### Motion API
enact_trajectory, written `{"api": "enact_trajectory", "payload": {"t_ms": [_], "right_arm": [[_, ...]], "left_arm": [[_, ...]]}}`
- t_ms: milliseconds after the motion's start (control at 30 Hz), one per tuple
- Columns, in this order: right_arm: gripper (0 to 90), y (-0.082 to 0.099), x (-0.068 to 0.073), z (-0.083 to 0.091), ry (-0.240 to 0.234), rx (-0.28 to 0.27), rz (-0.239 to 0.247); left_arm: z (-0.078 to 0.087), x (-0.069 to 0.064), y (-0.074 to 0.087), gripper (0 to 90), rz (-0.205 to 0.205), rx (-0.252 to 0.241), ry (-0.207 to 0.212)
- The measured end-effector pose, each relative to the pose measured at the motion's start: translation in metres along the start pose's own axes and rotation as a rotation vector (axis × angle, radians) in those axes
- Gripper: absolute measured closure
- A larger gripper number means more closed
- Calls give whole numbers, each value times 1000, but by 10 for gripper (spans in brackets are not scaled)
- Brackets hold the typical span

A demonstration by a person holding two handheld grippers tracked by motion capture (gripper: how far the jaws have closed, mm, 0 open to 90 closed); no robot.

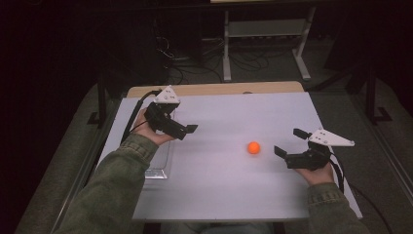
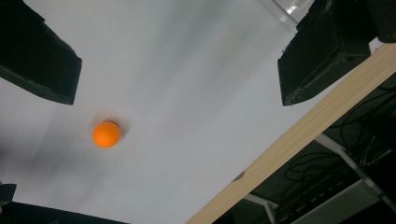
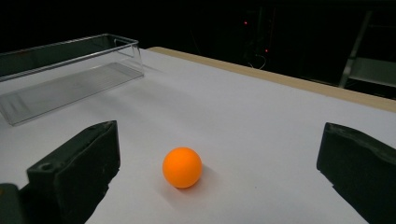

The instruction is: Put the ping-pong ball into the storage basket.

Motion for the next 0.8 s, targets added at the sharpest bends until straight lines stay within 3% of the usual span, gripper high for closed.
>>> {"api": "enact_trajectory", "payload": {"t_ms": [800], "right_arm": [[0,0,1,1,-6,-2,-6]], "left_arm": [[-28,-5,-21,0,-52,52,47]]}}
Point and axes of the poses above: each handheld gripper's, and its own axes: z roughly backward along the jaws, y roughly out of its underside, x roughly to its left, the point moved 9 cm from there along -z, roughly forward along the jaws, and after that the axes turned 4 degrees about y, right-handed, at the moved point
